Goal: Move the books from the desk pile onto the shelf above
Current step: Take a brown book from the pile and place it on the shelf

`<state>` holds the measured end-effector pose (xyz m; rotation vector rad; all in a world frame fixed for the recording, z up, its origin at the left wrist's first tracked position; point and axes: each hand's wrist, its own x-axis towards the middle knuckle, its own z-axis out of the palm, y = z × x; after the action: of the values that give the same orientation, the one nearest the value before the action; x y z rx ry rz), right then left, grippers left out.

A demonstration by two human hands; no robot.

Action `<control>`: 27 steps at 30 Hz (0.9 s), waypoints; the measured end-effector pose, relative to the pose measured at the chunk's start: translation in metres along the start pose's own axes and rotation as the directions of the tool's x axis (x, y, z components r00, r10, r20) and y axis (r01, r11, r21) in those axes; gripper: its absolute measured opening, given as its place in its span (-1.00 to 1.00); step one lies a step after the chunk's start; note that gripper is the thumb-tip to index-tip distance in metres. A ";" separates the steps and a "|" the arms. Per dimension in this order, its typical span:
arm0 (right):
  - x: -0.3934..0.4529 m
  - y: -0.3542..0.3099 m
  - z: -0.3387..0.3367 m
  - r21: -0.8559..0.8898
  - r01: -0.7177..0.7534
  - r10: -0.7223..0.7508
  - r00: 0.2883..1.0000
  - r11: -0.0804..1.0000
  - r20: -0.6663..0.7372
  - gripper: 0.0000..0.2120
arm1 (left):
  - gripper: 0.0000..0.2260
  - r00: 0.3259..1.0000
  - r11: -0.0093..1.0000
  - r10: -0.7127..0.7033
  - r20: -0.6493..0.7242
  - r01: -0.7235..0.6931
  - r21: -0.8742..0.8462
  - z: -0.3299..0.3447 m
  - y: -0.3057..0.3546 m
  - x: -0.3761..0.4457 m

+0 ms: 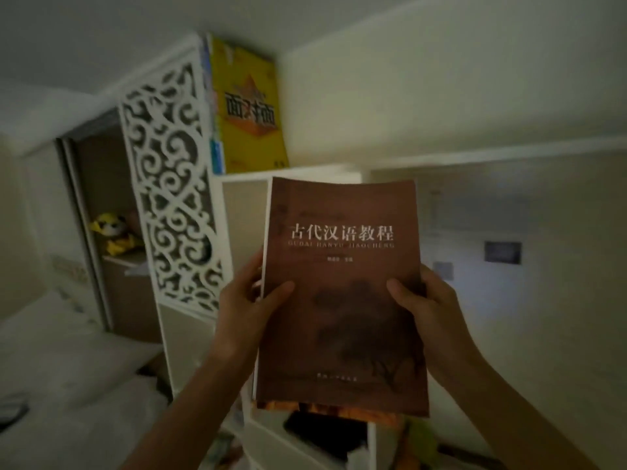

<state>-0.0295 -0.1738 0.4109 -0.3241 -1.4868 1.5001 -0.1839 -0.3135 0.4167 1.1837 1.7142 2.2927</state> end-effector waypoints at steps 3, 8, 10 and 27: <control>0.036 -0.029 0.062 0.058 0.078 -0.081 0.996 0.995 0.044 -0.77 | -0.51 0.993 0.993 0.119 0.025 -0.119 -0.001 -0.042 0.033 0.055; 0.130 -0.074 0.136 0.096 0.117 -0.120 0.993 0.988 0.020 -0.81 | -0.59 0.957 0.960 0.279 0.082 -0.277 -0.033 -0.077 0.078 0.149; 0.174 -0.090 0.157 0.107 0.129 -0.133 0.991 0.986 0.027 -0.83 | -0.53 0.938 0.947 0.322 0.127 -0.320 -0.039 -0.082 0.090 0.183; 0.472 -0.079 0.247 -0.036 0.173 -0.160 0.960 0.984 0.229 -0.72 | -0.38 0.845 0.846 0.515 -0.144 -0.474 0.246 -0.026 0.027 0.416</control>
<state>-0.4176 0.0124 0.7345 -0.0585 -1.6928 1.3974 -0.4835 -0.1556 0.6619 1.6576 1.9336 2.6562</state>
